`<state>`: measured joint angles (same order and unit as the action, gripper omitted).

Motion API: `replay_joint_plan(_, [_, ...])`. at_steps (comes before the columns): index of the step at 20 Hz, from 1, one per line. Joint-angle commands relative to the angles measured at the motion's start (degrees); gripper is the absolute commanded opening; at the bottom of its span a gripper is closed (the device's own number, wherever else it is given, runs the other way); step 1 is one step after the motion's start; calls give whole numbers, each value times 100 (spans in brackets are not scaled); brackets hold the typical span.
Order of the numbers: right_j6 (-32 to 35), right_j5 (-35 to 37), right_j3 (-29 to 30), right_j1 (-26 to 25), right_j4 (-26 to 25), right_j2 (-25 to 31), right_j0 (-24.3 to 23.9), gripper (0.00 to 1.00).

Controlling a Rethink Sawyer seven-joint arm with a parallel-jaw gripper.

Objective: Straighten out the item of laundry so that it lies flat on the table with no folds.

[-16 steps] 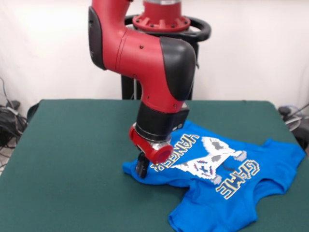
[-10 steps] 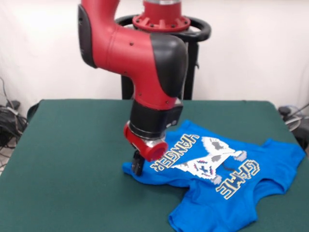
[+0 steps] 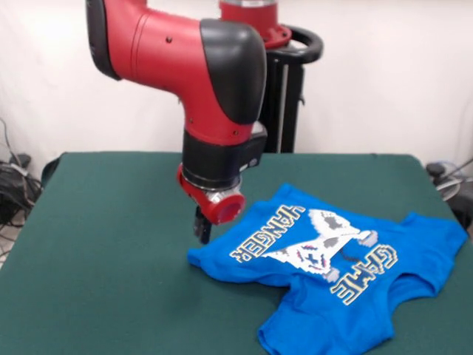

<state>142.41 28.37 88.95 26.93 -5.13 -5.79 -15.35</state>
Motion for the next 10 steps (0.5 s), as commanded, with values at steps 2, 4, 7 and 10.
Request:
replay_joint_plan(2, [-664,755,139,324,-150,810,-11,0])
replay_joint_plan(4, [-561,766,229,362,-54,934,-42,0])
replay_joint_plan(7, [-463,718,115,244,-142,900,53,0])
replay_joint_plan(10, [-541,585,130,206,-150,1053,-57,0])
